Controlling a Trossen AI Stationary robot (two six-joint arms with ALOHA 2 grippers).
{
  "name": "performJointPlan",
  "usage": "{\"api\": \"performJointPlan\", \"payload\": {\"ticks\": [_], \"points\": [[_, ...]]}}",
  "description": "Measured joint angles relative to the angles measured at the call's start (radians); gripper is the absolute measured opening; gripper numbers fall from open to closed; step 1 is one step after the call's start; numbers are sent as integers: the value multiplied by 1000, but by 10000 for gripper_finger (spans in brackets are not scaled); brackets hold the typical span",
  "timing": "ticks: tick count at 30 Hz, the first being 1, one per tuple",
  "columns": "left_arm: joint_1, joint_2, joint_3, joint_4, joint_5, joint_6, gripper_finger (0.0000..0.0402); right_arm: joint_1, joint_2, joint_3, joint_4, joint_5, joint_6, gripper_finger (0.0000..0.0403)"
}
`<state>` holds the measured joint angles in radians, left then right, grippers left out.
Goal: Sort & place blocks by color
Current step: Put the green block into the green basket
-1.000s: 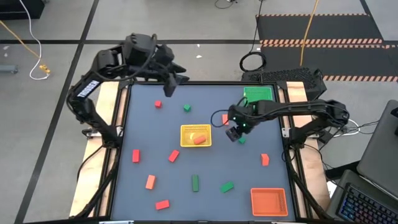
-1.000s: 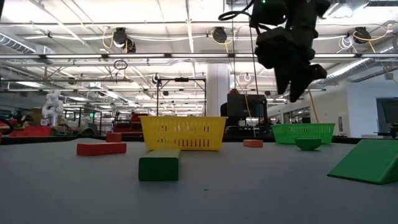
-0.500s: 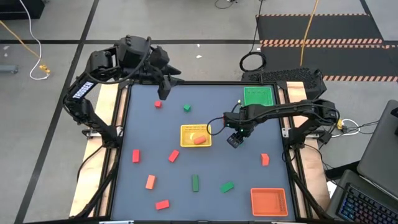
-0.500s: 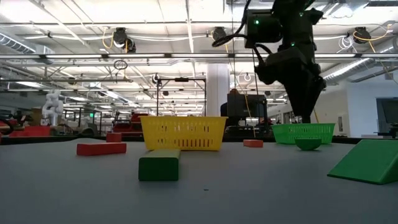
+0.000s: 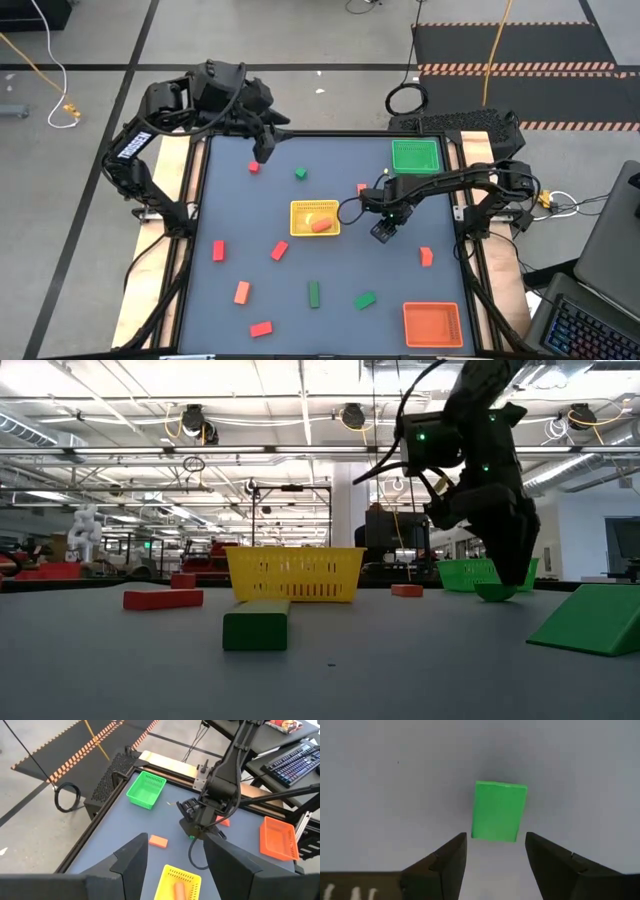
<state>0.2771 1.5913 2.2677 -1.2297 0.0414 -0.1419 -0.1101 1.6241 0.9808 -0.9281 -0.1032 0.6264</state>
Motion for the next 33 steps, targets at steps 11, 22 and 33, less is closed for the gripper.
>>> {"api": "performJointPlan", "payload": {"ticks": [11,22,33], "points": [[0,0,0,5,0,-29,195,-1,0,-1,81,5,-10,160],[-11,0,0,5,1,-51,195,-7,0,-36,133,51,0,160],[-25,0,0,5,0,-55,195,-6,-4,-84,159,75,35,131]]}}
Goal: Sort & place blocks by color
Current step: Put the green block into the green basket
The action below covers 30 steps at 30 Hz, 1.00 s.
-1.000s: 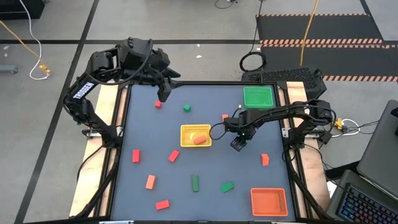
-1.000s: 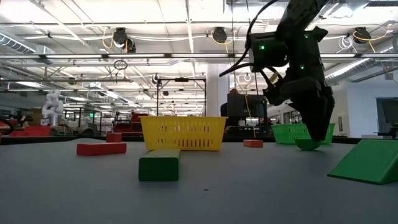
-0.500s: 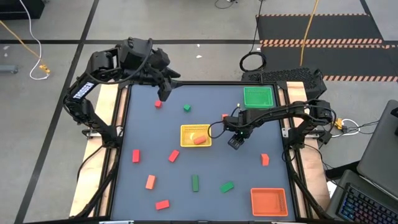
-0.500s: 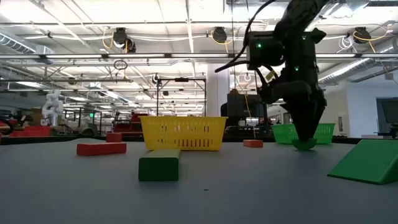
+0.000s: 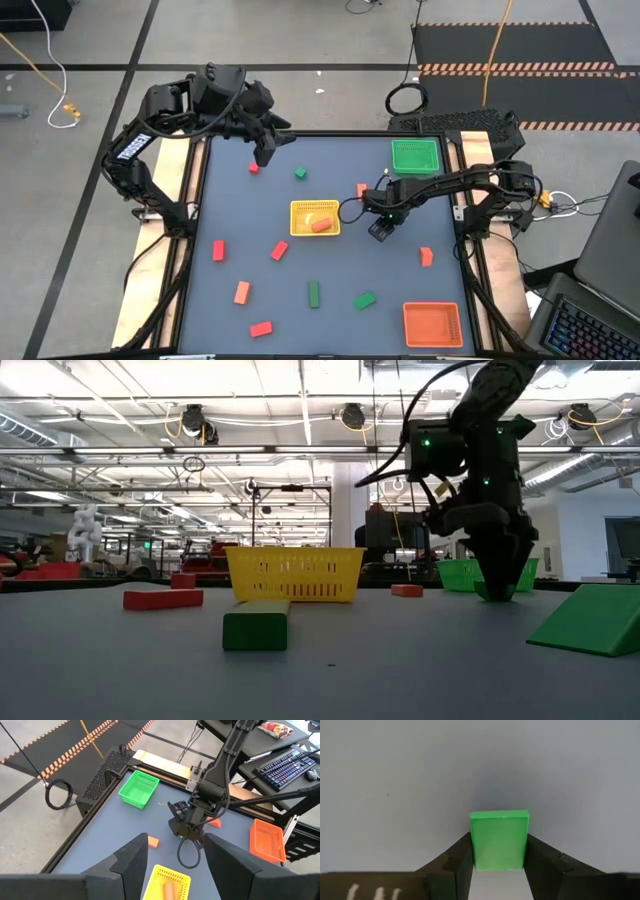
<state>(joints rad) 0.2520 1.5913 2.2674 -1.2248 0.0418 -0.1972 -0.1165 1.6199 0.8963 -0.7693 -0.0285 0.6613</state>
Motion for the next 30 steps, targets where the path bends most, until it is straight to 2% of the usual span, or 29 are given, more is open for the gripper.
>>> {"api": "performJointPlan", "payload": {"ticks": [5,9,13,16,21,30], "points": [[-2,0,0,-4,0,-7,195,0,-35,-7,36,1,5,125],[-2,0,0,-7,-22,-16,195,-14,-129,-5,95,8,20,125],[-2,1,0,-12,-55,-22,195,-67,-258,16,79,92,17,125],[-2,15,0,-13,-70,-29,195,-147,-350,34,75,176,-21,125],[-2,51,-1,-16,-81,-50,195,-333,-438,63,54,210,-92,125],[-9,121,-1,2,-78,-138,195,-612,-383,78,-1,139,-289,125]]}}
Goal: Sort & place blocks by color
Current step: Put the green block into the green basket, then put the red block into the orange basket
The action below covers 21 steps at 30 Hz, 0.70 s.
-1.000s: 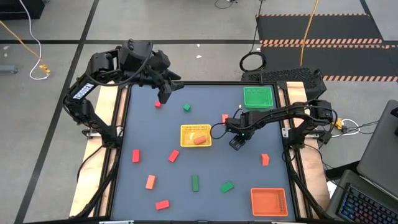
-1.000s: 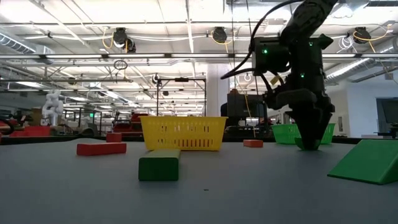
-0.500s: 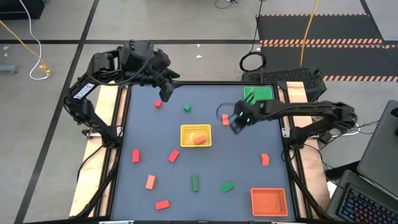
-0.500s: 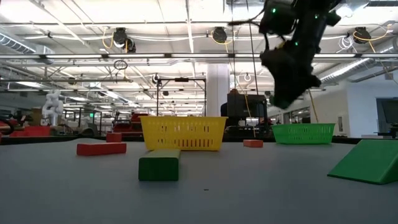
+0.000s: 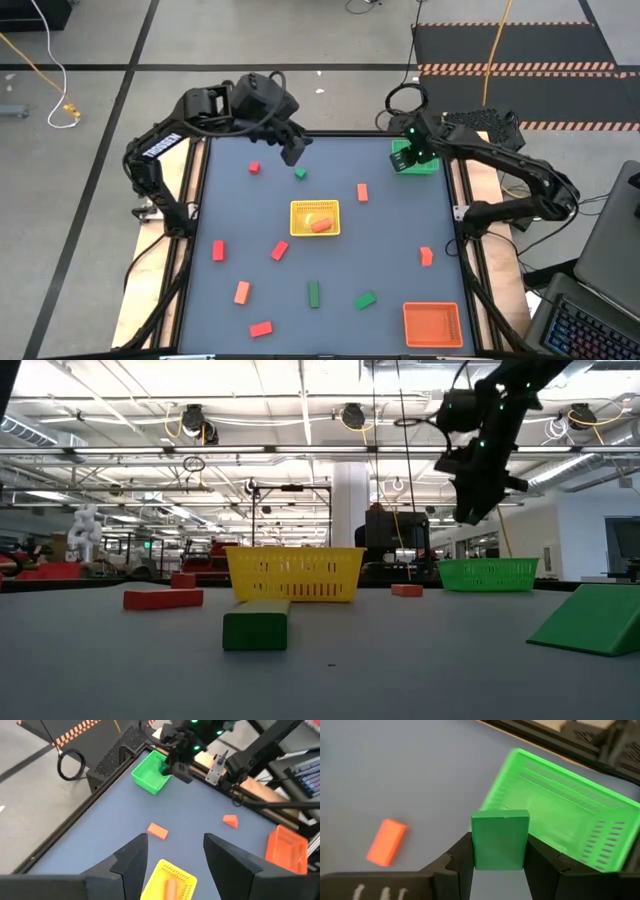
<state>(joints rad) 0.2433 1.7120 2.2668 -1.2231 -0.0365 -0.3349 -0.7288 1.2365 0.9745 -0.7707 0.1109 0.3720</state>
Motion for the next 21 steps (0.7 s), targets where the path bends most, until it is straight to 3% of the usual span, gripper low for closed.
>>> {"api": "performJointPlan", "payload": {"ticks": [6,21], "points": [[-25,4,1,-1,-9,-81,195,-98,69,0,3,-10,-92,129],[-110,4,1,0,-236,-294,195,-176,108,1,113,-10,-150,202]]}}
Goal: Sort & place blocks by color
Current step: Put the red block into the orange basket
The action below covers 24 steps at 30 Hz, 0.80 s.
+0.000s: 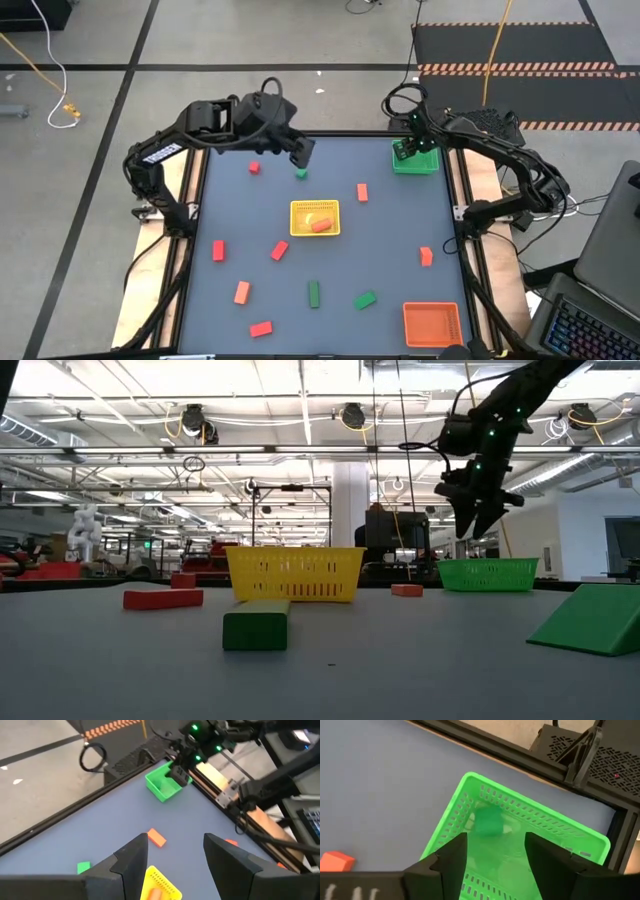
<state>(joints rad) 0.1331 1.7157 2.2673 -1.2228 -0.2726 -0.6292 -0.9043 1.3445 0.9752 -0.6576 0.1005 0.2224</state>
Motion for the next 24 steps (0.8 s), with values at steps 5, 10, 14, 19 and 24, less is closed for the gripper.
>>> {"api": "performJointPlan", "payload": {"ticks": [5,10,14,19,24], "points": [[-9,0,0,-2,-72,-48,195,-3,-4,0,-9,-58,1,236],[65,9,1,-39,-43,-125,195,-3,-34,0,90,-411,81,252],[176,32,1,-90,163,-28,195,11,-75,0,269,-767,211,255],[306,113,0,-232,322,134,195,58,-122,0,563,-887,416,255],[395,221,-3,-345,320,291,195,118,-156,0,707,-855,555,254]]}}
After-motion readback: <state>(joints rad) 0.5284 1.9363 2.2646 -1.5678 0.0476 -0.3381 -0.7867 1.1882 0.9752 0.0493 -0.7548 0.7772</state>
